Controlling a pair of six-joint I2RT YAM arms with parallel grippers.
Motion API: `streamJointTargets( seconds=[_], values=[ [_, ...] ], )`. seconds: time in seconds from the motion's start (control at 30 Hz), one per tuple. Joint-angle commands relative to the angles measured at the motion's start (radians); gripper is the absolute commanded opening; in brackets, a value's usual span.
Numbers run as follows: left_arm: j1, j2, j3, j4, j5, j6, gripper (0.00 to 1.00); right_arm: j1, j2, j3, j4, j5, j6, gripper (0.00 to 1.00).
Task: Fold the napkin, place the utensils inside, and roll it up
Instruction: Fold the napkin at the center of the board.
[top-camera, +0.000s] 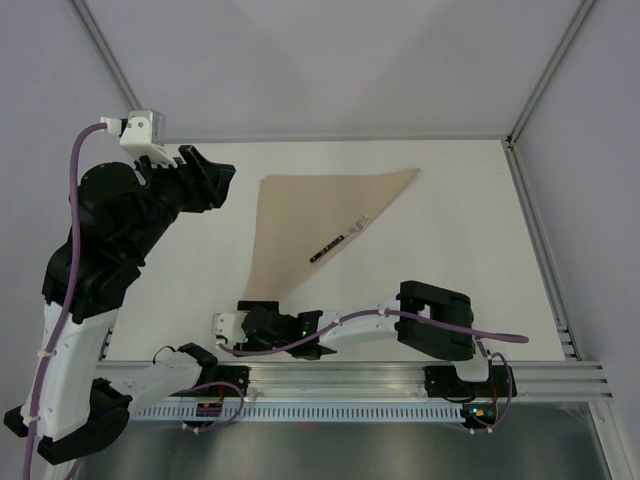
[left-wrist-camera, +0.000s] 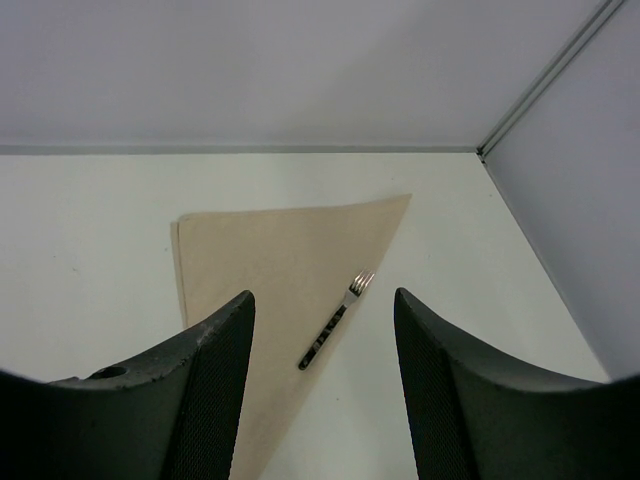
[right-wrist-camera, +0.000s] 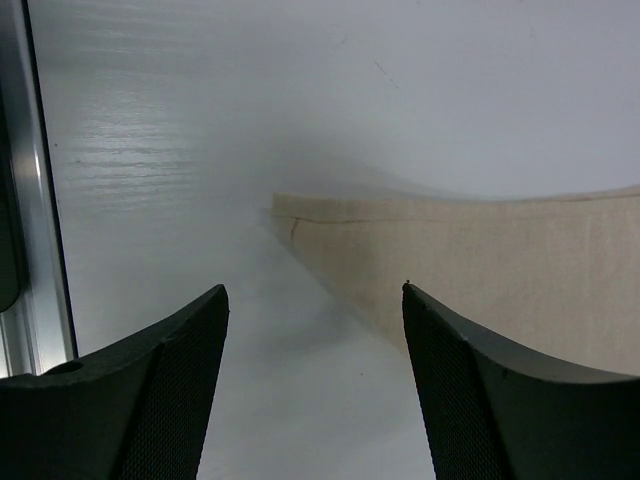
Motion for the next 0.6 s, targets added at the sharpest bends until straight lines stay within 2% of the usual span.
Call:
streamJointTargets(
  seconds=[0.0,0.4,0.53,0.57],
  values=[
    [0.001,-0.008,0.003,-0.008,-0.022,-0.007,0.62,0.020,0.054,0.044,0.102,0.029,-0.047,0.76],
    [0.001,-0.008,-0.031,-0.010,-0.048,0.003,0.62,0.028,0.141,0.071,0.191,0.095,-0.098,0.74],
    [0.000,-0.008,-0.039,-0.010,-0.044,0.002,0.62,0.028,0.151,0.059,0.211,0.111,-0.112,0.67],
    [0.000,-0.008,-0.040,-0.010,-0.042,0.002,0.62,0.028,0.149,0.054,0.217,0.111,-0.116,0.62]
  ],
)
